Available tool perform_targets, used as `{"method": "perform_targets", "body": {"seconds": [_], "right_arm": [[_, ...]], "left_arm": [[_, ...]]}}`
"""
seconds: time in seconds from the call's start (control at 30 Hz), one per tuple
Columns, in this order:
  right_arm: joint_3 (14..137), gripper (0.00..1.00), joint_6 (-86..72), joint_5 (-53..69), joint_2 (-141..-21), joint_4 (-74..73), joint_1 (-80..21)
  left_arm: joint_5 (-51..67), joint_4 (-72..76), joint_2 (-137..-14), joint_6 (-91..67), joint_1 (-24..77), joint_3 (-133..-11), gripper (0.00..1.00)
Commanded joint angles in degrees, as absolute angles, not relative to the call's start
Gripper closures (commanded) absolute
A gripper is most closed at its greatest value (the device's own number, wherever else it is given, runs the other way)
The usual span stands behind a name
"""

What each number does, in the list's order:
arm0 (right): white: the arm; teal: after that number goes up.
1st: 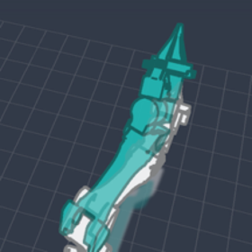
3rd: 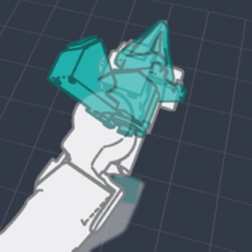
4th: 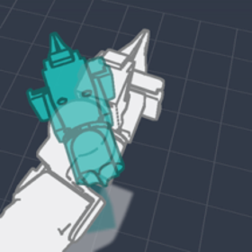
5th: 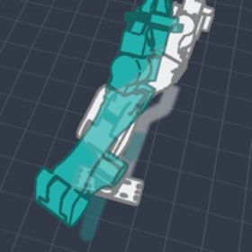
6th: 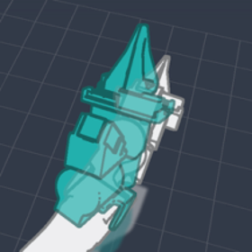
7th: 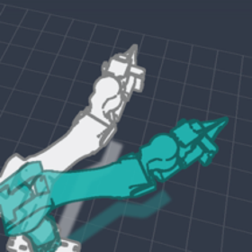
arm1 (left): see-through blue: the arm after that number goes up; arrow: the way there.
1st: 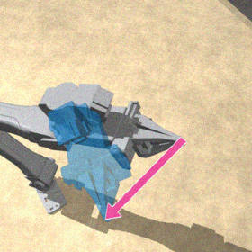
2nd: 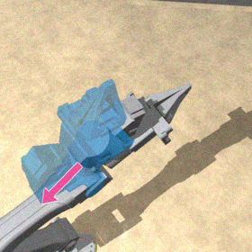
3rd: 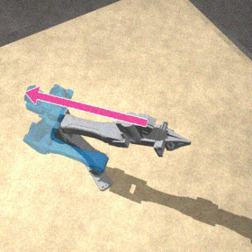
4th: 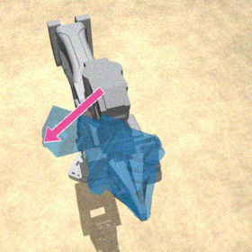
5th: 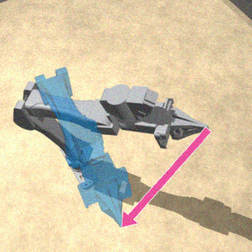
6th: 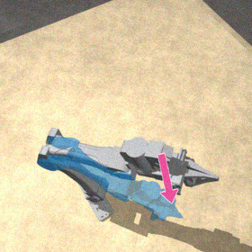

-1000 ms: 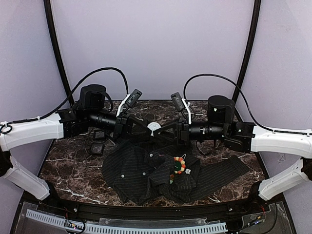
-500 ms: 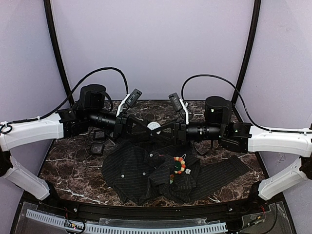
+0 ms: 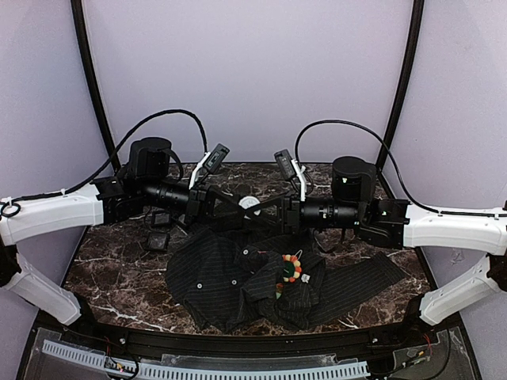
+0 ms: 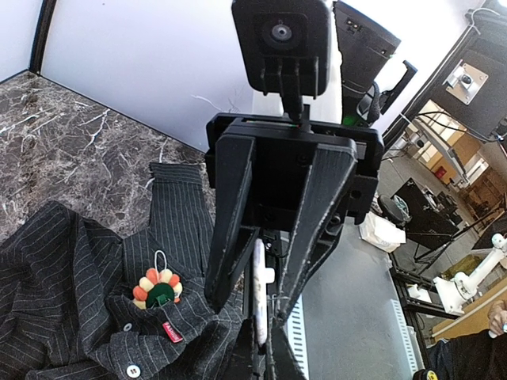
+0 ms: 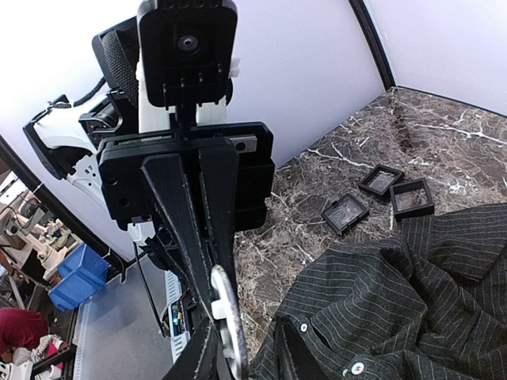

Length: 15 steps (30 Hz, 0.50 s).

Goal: Remove the brooch from the garment
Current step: Close the brooch securely.

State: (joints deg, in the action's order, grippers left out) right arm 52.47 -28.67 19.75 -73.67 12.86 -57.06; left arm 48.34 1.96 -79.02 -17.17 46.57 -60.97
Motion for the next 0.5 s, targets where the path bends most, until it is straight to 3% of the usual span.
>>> {"method": "perform_targets", "body": {"seconds": [0.0,0.47], "right_arm": [[52.3,0.76,-30.0,14.0,-73.2,13.7,-56.9],[52.1,0.85,-32.8,10.0,-73.8,13.1,-56.5]], "left_arm": [[50.6,3.0,-78.2,-17.3,47.0,-60.2,0.99],[50.6,3.2,-78.2,-17.2,47.0,-60.1,0.99]]}}
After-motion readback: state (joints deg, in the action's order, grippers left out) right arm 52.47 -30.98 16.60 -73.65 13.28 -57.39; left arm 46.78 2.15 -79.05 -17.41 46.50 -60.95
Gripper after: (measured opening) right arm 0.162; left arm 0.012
